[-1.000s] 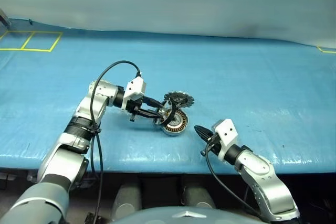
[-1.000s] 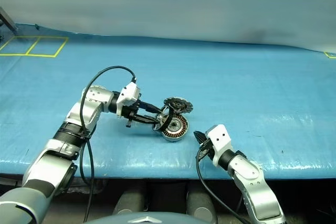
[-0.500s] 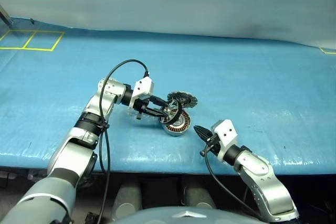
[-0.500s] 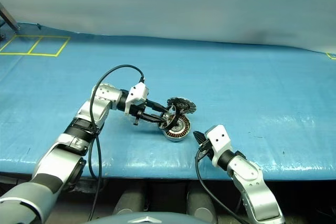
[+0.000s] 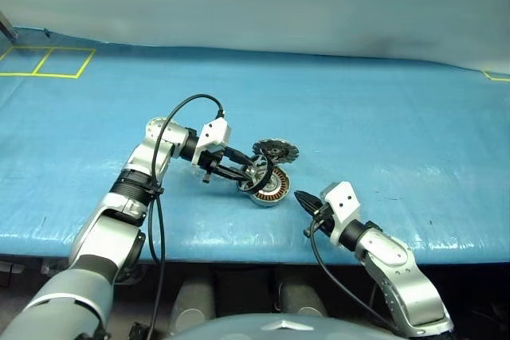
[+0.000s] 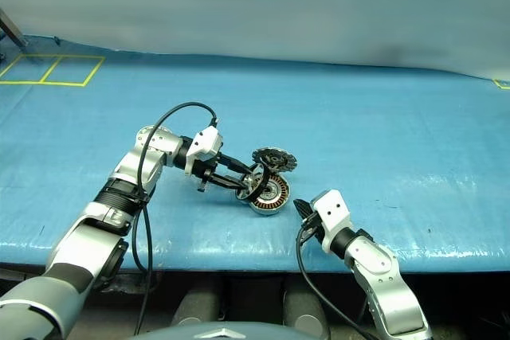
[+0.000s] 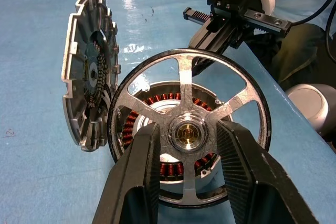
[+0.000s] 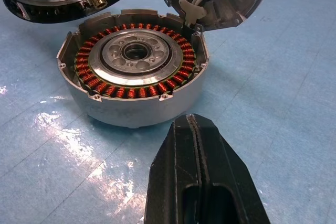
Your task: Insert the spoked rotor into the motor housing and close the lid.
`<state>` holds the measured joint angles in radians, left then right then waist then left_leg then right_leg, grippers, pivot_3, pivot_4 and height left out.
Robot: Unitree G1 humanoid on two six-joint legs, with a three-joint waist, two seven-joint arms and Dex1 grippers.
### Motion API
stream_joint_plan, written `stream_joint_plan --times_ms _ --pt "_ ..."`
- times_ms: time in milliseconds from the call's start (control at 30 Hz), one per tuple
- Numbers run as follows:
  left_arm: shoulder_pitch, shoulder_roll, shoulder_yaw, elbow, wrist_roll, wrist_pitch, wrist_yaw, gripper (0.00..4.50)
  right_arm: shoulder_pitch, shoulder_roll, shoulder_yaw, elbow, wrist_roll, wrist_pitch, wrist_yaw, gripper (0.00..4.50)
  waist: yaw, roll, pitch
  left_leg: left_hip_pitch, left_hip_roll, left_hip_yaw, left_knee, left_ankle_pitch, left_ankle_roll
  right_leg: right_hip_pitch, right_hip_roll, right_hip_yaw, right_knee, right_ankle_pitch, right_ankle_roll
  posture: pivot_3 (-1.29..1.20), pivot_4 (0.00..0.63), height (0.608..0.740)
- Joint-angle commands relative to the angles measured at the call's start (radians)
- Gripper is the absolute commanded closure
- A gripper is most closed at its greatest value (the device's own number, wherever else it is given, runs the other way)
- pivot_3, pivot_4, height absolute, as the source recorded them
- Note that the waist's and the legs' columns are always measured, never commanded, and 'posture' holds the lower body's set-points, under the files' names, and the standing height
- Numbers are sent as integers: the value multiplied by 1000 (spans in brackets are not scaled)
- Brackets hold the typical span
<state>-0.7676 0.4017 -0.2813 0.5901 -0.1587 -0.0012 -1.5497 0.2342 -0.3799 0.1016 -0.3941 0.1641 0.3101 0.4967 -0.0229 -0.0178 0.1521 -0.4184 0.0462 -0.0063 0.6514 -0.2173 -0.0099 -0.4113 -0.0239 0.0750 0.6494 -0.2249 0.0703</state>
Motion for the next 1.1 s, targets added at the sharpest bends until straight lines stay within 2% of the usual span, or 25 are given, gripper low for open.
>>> stream_joint_plan --times_ms 33,400,1100 --pt "-31 -3 28 -34 -19 -4 7 2966 -10 0 -2 -8 0 -16 0 4500 0 0 0 0 0 0 0 0 0 0 0 0 0 0 0 0 150 740" --pt "-70 -43 14 34 3 -41 32 2966 -1 3 1 -11 -3 -18 -9 4500 0 0 0 0 0 0 0 0 0 0 0 0 0 0 0 0 150 740" --pt "-68 -43 -18 78 78 -109 26 2966 10 1 3 -15 -5 -19 -23 4500 -2 0 0 0 0 0 0 0 0 0 0 0 1 0 0 0 150 740"
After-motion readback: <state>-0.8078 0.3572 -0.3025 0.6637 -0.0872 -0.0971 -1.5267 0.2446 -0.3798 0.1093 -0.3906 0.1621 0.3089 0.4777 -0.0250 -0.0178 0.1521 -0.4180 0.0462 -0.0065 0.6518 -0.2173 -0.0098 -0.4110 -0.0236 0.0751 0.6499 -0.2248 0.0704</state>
